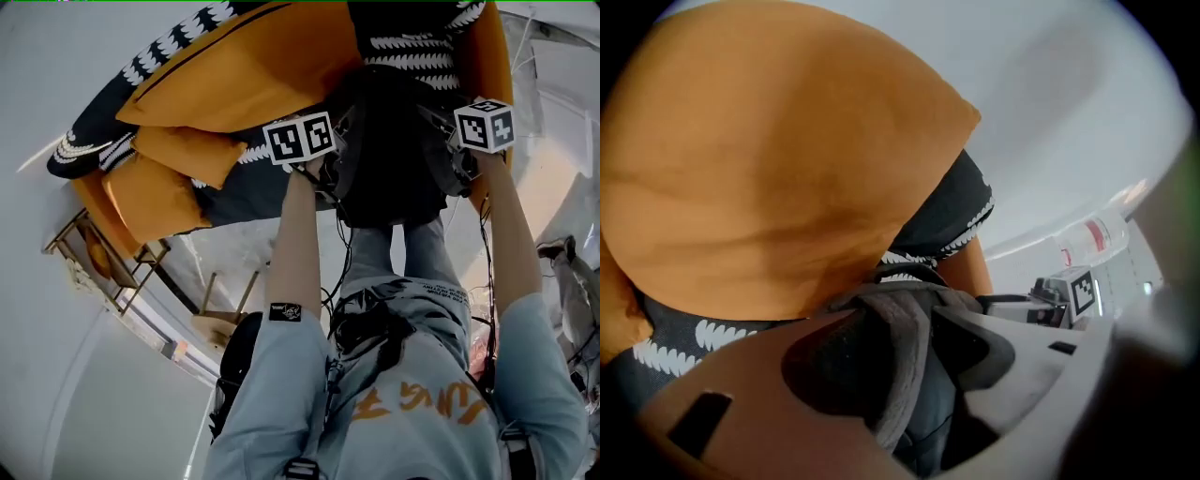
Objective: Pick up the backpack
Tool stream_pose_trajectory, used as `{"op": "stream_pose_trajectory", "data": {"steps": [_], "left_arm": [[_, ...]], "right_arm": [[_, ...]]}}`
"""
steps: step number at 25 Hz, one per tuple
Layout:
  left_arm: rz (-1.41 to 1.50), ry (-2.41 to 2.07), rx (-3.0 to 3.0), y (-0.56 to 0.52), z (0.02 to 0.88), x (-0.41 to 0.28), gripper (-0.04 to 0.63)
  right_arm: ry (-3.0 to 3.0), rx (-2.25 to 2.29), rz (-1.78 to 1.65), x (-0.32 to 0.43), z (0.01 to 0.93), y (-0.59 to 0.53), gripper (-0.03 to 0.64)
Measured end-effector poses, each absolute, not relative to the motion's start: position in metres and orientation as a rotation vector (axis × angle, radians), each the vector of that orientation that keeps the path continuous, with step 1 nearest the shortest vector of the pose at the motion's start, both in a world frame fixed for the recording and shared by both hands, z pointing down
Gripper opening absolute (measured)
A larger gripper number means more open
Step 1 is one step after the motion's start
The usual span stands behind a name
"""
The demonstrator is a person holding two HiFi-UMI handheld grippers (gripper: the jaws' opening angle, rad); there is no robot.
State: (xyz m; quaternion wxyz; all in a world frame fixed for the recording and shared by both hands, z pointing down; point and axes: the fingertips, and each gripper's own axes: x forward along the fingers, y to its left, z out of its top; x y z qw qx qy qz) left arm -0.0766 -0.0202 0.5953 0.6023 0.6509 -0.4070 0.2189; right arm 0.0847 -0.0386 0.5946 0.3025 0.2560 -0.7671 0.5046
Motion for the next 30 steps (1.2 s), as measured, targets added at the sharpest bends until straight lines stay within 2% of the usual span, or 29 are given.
{"op": "stream_pose_trajectory", "data": {"steps": [6, 10, 14, 16, 20, 22, 25, 30], "left_arm": [[0.613, -0.781, 1.455, -0.020, 0.632, -0.069, 0.218], [0.575, -0.750, 1.412, -0.022, 0.646, -0.068, 0.216], [0.538, -0.750, 1.361, -0.015, 0.649, -0.058, 0.176], [0.513, -0.760, 1.351, -0.012, 0.647, -0.050, 0.105], [0.598, -0.858, 1.400, -0.009, 0.647, -0.050, 0.081], [0.689, -0.910, 1.442, -0.007, 0.646, -0.052, 0.081], [0.678, -0.947, 1.439, -0.003, 0.638, -0.052, 0.073], [0.631, -0.973, 1.469, 0.011, 0.621, -0.045, 0.066]], "right_arm": [[-1.928, 0.619, 1.392, 0.080, 0.629, -0.041, 0.204], [-1.898, 0.639, 1.442, 0.075, 0.641, -0.048, 0.206], [-1.891, 0.678, 1.512, 0.077, 0.641, -0.047, 0.204], [-1.892, 0.705, 1.551, 0.079, 0.640, -0.046, 0.204], [-1.863, 0.711, 1.496, 0.065, 0.644, -0.039, 0.203], [-1.827, 0.696, 1.394, 0.058, 0.647, -0.033, 0.148], [-1.810, 0.681, 1.347, 0.054, 0.639, -0.025, 0.090], [-1.869, 0.706, 1.303, 0.062, 0.621, -0.010, 0.058]]}}
